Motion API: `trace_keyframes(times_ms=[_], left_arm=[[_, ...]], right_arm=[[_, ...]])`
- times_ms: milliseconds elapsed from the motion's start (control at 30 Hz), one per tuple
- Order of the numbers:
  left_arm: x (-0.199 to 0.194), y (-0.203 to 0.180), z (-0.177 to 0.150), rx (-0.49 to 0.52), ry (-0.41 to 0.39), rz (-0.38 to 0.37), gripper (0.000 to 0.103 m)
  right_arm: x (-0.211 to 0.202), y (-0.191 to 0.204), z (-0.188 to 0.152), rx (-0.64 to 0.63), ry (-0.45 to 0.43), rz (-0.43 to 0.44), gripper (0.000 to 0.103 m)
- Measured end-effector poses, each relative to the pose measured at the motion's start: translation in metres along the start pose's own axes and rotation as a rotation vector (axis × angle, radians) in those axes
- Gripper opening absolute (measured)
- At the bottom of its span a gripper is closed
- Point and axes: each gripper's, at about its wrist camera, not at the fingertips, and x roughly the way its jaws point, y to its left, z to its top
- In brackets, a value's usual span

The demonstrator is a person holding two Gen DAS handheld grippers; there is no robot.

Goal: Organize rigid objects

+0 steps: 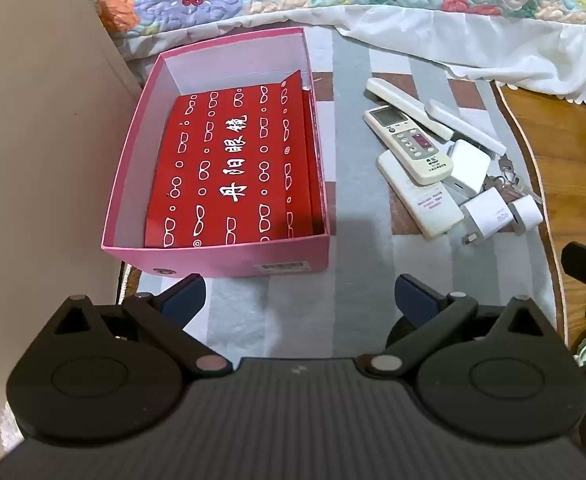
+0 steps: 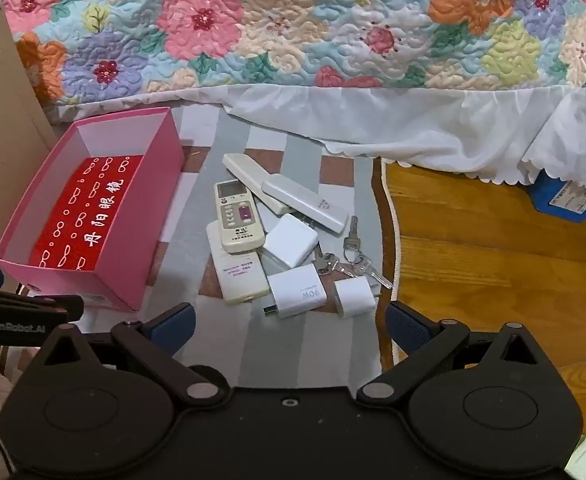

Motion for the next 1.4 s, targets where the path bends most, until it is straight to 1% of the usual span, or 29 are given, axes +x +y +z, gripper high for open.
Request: trace_keyframes(times_ms=[167, 300, 367, 433, 533, 567, 600, 1133, 1400], left_arm=[[-0.002, -0.002, 0.000, -0.007, 0.002, 0.003, 0.102], [0.000, -0.009, 0.002, -0.009, 0.002, 0.008, 0.102], [-0.001, -0.004, -0.001, -0.014, 0.000, 0.001, 0.102], [-0.001, -0.007, -0.002, -0.011, -0.001, 0.010, 0.102], [-0.002, -0.014, -0.003, -0.007, -0.002, 0.019, 0.102], [-0.001, -0.001, -0.003, -0.010, -0.001, 0.002, 0.102], [-0.001, 0.005, -0.001, -0.012, 0.001, -0.007, 0.102], [0.001, 0.012, -0.001, -0.047, -0.007, -0.015, 0.102], [-0.001, 0.010, -0.003, -0.043, -0.017, -0.008, 0.102]], right_arm=[[-0.001, -0.001, 0.000, -0.002, 0.000, 0.014, 0.102], [0.003, -0.010, -0.005, -0.009, 0.004, 0.019, 0.102], [0.004, -0.008, -0.006, -0.017, 0.008, 0.009, 0.102], [0.005, 0.000, -0.003, -0.012, 0.019, -0.004, 0.102], [0.004, -0.002, -0.002, -0.008, 0.022, -0.003, 0.102], [0.005, -0.001, -0.002, -0.006, 0.024, -0.005, 0.102], [0.005, -0.002, -0.002, -0.005, 0.025, -0.005, 0.102], [0.009, -0.002, -0.002, 0.008, 0.038, -0.015, 0.102], [0.011, -0.003, -0.003, 0.008, 0.043, -0.015, 0.102]])
